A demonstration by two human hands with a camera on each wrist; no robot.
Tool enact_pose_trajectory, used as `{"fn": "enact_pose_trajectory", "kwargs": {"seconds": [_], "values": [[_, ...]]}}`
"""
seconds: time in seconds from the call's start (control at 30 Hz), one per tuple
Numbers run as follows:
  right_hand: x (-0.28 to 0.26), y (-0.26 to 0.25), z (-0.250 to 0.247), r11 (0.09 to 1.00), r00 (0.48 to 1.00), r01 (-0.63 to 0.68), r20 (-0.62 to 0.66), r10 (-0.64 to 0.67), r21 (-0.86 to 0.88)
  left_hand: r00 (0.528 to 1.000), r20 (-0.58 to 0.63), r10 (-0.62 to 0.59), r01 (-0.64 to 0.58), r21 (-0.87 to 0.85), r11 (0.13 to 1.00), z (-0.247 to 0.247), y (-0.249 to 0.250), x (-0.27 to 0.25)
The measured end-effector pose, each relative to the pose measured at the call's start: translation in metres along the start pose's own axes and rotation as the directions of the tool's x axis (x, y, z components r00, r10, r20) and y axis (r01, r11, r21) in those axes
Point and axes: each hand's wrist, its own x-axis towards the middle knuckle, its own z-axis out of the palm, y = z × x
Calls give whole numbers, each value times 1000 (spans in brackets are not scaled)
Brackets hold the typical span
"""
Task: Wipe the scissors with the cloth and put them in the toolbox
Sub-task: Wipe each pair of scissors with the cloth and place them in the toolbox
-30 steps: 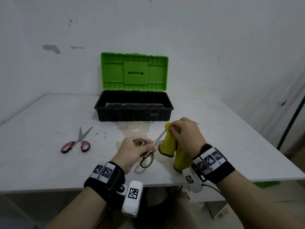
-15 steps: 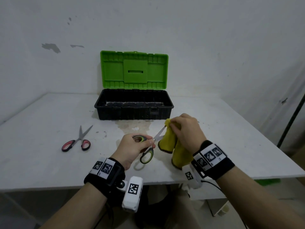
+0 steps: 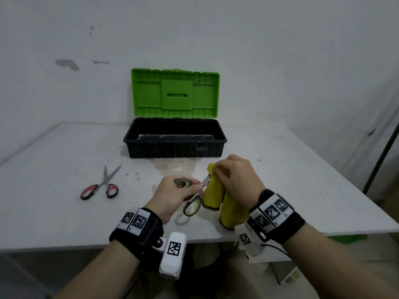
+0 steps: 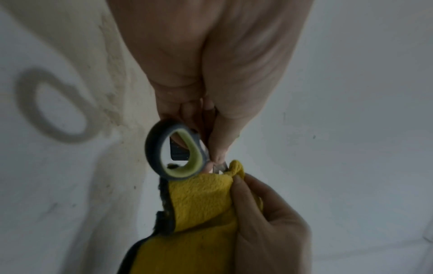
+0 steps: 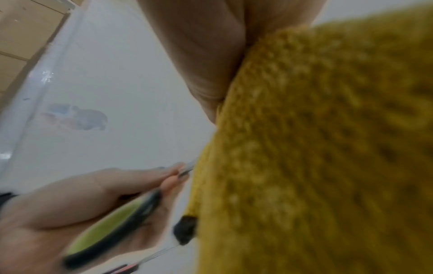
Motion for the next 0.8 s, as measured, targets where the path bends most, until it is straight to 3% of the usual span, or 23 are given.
{"fn": "enact_pose_trajectory", "kwargs": {"seconds": [0.13, 0.2, 0.43, 0.67, 0.8], "values": [[14, 17, -18, 991, 989, -131, -75, 130, -8, 1000, -11, -17, 16, -39, 999, -4, -2, 0], [9, 12, -23, 996, 990, -87, -108, 88, 9, 999, -21, -27, 25, -71, 997, -6, -4, 2], [-19, -18, 6, 996, 995, 70, 71, -73, 47, 1000, -18, -19, 19, -51, 999, 2, -10, 6], [10, 6, -4, 993, 992, -111, -62, 113, 29, 999, -23, -38, 36, -99, 994, -2, -10, 1], [6, 6, -9, 994, 990, -89, -102, 95, 55, 989, -51, -137, 119, -262, 958, -2, -11, 6]]}}
